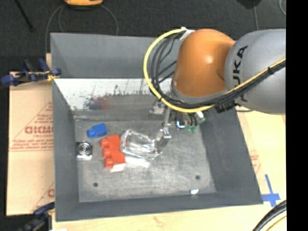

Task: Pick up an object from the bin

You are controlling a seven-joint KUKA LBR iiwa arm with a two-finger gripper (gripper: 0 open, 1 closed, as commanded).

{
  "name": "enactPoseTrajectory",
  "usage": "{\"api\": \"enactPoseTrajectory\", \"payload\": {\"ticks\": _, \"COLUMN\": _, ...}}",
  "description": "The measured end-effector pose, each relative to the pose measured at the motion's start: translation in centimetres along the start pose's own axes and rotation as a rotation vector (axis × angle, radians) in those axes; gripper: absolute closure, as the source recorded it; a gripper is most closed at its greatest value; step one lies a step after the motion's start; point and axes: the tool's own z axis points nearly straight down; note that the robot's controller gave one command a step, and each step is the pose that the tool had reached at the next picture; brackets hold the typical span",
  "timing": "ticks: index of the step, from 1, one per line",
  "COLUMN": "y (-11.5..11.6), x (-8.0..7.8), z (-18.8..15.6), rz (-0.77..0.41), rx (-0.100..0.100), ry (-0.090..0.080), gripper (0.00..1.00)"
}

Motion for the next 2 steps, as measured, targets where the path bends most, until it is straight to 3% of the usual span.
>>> {"api": "enactPoseTrajectory", "payload": {"ticks": 1, "y": -1.02, "x": -4.16, "z": 12.06, "rz": 0.005, "rx": -0.001, "ry": -0.005, "gripper": 0.00}}
{"api": "enactPoseTrajectory", "payload": {"ticks": 2, "y": -1.05, "x": -3.94, "z": 12.62, "rz": 0.007, "rx": -0.001, "ry": 0.001, "gripper": 1.00}}
